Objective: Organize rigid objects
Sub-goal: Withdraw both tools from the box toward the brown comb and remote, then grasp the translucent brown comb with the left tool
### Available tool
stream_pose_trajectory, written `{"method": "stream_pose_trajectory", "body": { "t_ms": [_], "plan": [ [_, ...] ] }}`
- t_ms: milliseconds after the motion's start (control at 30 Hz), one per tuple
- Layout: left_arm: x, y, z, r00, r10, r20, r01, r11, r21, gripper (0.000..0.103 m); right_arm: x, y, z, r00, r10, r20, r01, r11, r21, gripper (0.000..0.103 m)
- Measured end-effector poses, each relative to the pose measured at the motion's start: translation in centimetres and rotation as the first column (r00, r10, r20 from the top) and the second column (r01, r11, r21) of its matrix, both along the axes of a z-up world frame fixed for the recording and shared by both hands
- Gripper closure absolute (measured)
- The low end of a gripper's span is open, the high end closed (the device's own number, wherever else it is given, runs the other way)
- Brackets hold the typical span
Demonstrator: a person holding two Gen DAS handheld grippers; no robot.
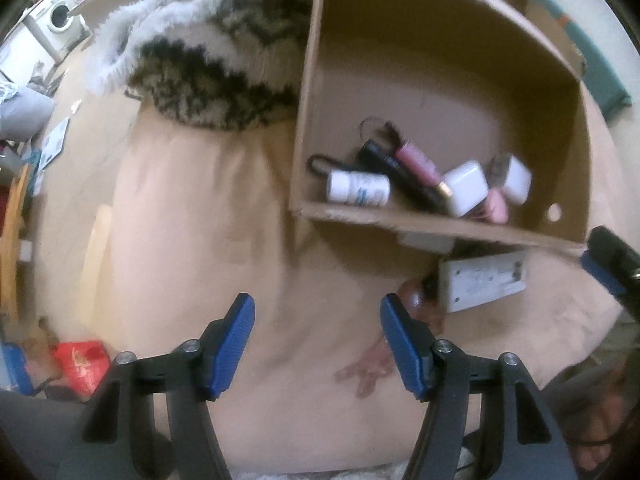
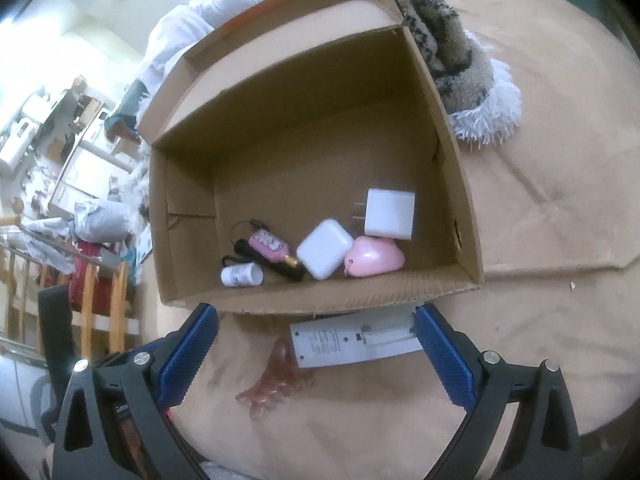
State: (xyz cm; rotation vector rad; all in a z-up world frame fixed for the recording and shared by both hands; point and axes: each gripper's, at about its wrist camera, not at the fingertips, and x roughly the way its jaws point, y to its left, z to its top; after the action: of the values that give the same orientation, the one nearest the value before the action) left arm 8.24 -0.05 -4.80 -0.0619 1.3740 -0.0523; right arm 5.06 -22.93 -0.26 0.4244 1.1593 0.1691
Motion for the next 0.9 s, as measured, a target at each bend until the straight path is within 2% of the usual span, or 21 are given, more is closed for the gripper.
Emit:
{"method": "stream_pose_trajectory", "body": {
  "t_ms": [167,267,367,567,633,733,767,900],
  "plan": [
    [-0.3,-1.2,-2.6,0.995,-0.054,-0.080,0.050,0.998,-0.049,0.041,0.2,-0.3,-0.4,1.000,-0.010,-0.017,0.011,1.000,0.011,0.000],
    [-1.0,-4.0,-4.5,0.975,-0.177,-0.131,0.169,0.983,-0.069,0.041,0.3,-0.5,-0.7,1.000,-0.017,-0.024,0.017,1.000,0.017,0.000],
    [-2.0,-6.7,-6.1,0.942,-0.297,-0.156,0.297,0.955,-0.024,0.041,0.4,-0.7,-0.7,0.999,-0.021,-0.028,0.022,1.000,0.018,0.000],
    [-2.1,-8.5,-7.9,0.907,-0.401,-0.125,0.409,0.911,0.047,0.042,0.5,-1.4,-1.2,0.998,-0.037,-0.044,0.038,0.999,0.033,0.000],
    [-2.1,-8.9,-7.8,0.895,-0.430,-0.118,0.439,0.897,0.057,0.045,0.4,-1.7,-1.7,0.997,-0.047,-0.066,0.049,0.998,0.029,0.000],
    [-2.2,-9.8,-7.8,0.879,-0.464,-0.107,0.473,0.878,0.076,0.057,0.3,-2.0,-2.8,0.992,-0.049,-0.112,0.051,0.999,0.017,0.000],
    [-2.3,-10.2,-7.8,0.874,-0.475,-0.102,0.483,0.872,0.076,0.069,0.4,-2.0,-3.1,0.991,-0.047,-0.126,0.048,0.999,0.004,0.000],
    [-2.7,-11.1,-7.5,0.855,-0.510,-0.089,0.517,0.850,0.097,0.071,0.4,-2.0,-4.1,0.986,-0.040,-0.164,0.040,0.999,-0.007,0.000]
  ]
}}
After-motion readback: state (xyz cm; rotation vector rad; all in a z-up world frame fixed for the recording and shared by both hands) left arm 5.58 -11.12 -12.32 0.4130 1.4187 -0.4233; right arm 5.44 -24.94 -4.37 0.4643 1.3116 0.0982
